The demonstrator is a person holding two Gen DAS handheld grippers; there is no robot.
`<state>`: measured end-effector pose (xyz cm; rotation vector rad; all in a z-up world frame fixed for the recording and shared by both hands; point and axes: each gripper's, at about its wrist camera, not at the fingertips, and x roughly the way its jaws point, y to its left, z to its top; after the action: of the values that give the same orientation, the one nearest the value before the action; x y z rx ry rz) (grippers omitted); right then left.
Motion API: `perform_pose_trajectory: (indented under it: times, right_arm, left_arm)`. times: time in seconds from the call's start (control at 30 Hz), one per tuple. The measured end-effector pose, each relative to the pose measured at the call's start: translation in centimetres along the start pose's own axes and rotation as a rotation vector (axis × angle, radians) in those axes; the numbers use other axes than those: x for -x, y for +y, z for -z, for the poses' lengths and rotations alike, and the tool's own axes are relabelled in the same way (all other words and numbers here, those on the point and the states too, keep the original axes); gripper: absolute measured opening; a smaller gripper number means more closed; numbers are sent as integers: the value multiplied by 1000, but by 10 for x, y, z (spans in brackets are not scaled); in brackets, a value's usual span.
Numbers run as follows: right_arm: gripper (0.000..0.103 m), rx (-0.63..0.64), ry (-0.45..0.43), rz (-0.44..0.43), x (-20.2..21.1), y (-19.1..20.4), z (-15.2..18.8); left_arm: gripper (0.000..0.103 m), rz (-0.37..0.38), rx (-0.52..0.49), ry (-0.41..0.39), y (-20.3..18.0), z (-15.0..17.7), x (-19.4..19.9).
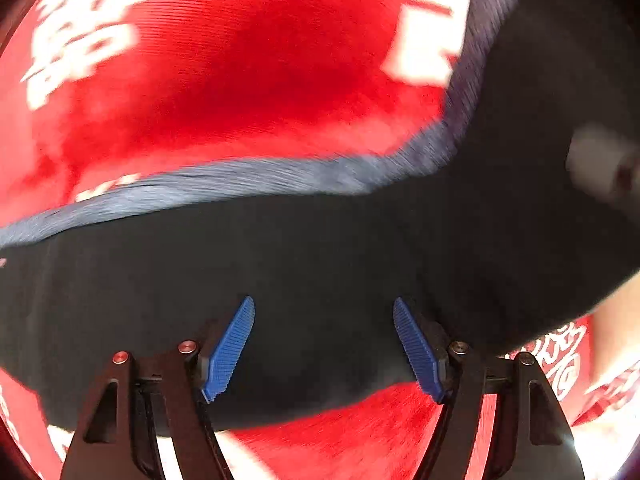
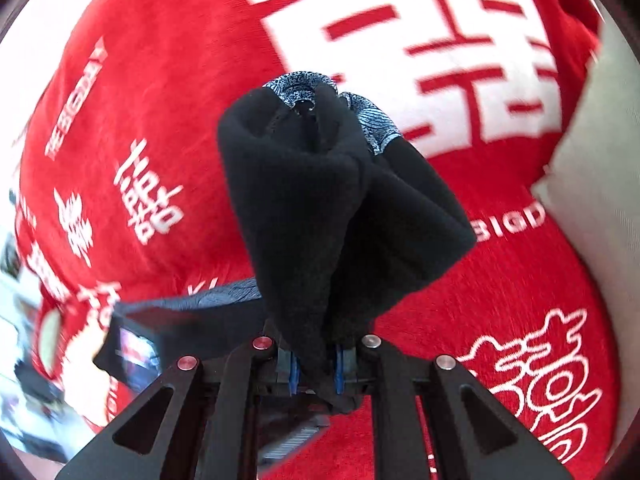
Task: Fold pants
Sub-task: 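Grasp the trousers leg end with the right gripper and lift it while left gripper holds trousers flat, then lay the lifted leg end over the trousers with the right gripper and release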
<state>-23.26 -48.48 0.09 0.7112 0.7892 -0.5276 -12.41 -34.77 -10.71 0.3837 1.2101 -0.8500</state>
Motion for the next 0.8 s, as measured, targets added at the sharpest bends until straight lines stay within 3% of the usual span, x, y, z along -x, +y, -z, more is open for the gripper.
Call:
perform_pose_trajectory:
  times: [0.17, 0.27, 0.43, 0.53, 0.63, 0.7, 0.8]
  right_arm:
    - [13, 155, 23, 105, -18, 57, 10]
    - [14, 256, 48, 174, -42, 95, 23]
    - [16, 452, 121, 311, -102, 162, 67]
    - [21, 549, 164, 400, -135, 189, 101]
    - [33, 686, 146, 525, -149, 207, 133]
    - [50, 723, 150, 515, -146, 215, 142]
    - [54, 688, 170, 436, -125, 217, 143]
  left_arm:
    - [75, -66, 79, -2, 89, -3, 41]
    - [75, -150, 107, 1, 132, -5, 49]
    - [75, -217, 192, 18, 198, -1, 53]
    - [75, -228, 223, 34, 222, 8, 47]
    - [75, -220, 252, 58, 240, 16, 45]
    - [75, -214, 260, 65, 244, 23, 35]
    - [77, -210, 252, 84, 244, 24, 36]
